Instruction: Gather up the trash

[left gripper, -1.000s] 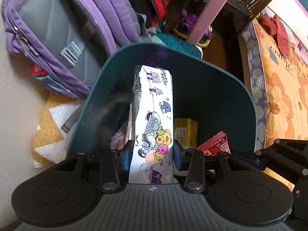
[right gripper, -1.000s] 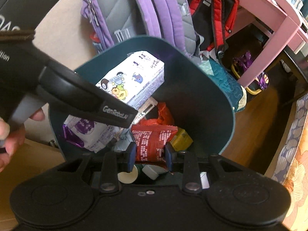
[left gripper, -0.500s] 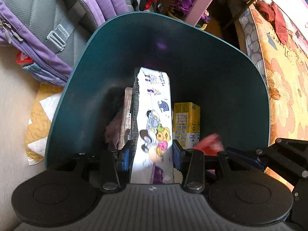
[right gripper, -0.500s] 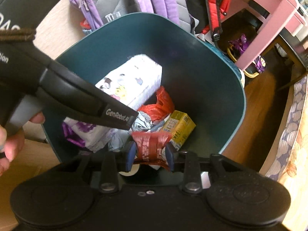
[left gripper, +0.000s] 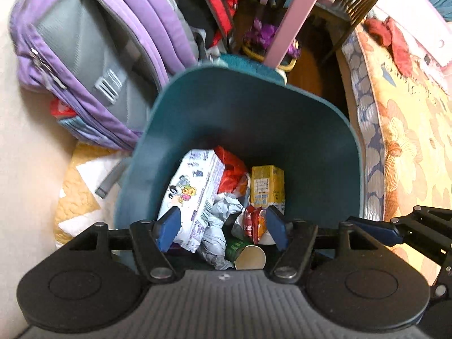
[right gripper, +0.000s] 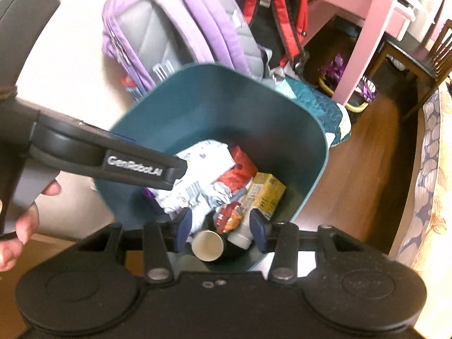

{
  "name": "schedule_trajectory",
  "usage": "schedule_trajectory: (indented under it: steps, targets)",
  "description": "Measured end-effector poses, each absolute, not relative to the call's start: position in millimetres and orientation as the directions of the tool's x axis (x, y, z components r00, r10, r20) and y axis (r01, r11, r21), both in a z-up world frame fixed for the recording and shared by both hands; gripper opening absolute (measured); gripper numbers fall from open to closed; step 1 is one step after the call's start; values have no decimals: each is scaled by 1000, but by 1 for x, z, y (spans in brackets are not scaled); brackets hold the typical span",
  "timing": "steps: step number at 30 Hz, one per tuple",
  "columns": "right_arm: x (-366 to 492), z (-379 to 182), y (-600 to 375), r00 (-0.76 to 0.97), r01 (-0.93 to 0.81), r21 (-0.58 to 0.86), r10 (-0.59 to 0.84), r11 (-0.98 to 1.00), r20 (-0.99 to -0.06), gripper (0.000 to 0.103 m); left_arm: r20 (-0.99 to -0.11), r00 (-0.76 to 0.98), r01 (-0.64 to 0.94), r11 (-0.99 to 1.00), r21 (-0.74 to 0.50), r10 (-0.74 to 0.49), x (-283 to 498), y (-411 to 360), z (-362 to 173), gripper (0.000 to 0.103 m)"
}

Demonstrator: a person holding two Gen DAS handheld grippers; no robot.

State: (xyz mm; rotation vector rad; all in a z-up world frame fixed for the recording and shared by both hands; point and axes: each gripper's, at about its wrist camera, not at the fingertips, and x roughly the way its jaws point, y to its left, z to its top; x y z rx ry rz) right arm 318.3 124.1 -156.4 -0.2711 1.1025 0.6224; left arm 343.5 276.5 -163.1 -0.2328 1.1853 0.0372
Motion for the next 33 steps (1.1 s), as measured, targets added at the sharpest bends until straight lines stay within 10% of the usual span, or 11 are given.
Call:
schedule_trajectory:
  steps: [33]
  targets:
    - [180, 17, 12, 602, -573, 189, 566, 798, -563, 84, -635, 772, -92, 988, -125, -9, 155, 239, 32, 76]
